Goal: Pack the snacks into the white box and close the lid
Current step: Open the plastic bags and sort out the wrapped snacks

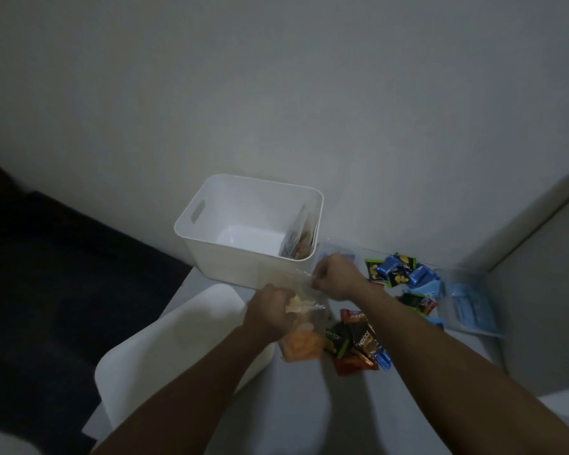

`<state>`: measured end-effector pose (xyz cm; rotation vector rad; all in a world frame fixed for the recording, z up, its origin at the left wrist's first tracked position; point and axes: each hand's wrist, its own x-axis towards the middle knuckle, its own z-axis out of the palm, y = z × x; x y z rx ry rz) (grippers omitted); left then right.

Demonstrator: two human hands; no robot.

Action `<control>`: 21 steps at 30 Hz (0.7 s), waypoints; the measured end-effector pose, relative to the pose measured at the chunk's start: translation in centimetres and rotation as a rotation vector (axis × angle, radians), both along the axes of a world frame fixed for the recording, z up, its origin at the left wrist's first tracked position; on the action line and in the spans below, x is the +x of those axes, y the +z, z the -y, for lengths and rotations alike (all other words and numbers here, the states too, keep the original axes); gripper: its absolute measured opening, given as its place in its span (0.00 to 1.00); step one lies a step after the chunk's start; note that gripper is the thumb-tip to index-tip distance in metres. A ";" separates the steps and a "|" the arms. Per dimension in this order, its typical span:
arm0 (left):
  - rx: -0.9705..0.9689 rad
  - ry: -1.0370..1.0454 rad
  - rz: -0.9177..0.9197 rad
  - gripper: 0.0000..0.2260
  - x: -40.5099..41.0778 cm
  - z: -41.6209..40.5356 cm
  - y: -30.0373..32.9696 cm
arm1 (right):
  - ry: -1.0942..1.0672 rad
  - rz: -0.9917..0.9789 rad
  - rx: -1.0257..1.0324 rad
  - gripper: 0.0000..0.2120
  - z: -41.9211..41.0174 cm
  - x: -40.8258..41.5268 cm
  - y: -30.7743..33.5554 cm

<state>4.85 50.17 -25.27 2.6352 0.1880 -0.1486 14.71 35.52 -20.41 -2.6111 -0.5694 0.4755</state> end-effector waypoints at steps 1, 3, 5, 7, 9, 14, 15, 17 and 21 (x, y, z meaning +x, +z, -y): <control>0.022 -0.002 -0.012 0.16 -0.1 0.4 0.1 | 0.024 0.008 -0.030 0.11 -0.1 -0.2 0.1; 0.041 -0.038 -0.057 0.11 -0.6 1.0 0.3 | 0.052 0.026 -0.073 0.13 -0.5 -0.5 -0.2; 0.022 -0.105 -0.129 0.09 -1.2 1.2 0.8 | 0.088 0.058 -0.114 0.12 -0.7 -0.8 -0.3; -0.003 -0.159 -0.185 0.10 -1.7 0.7 1.7 | 0.127 0.083 -0.113 0.10 -1.0 -1.1 0.2; -0.003 -0.194 -0.191 0.12 -1.8 -0.2 3.3 | 0.162 0.094 -0.097 0.10 -1.2 -1.4 2.0; -0.121 -0.117 -0.292 0.07 -1.6 -2.9 9.7 | 0.177 -0.016 0.016 0.04 -1.5 -1.3 9.4; -0.146 -0.100 -0.296 0.07 -1.5 -3.5 11.2 | 0.175 -0.034 0.039 0.04 -1.5 -1.1 11.0; -0.185 -0.068 -0.299 0.07 -1.3 -4.7 14.2 | 0.168 -0.033 0.083 0.05 -1.4 -0.8 14.2; -0.260 -0.009 -0.229 0.06 0.0 -7.0 20.0 | 0.108 0.036 0.180 0.05 -1.3 0.0 19.5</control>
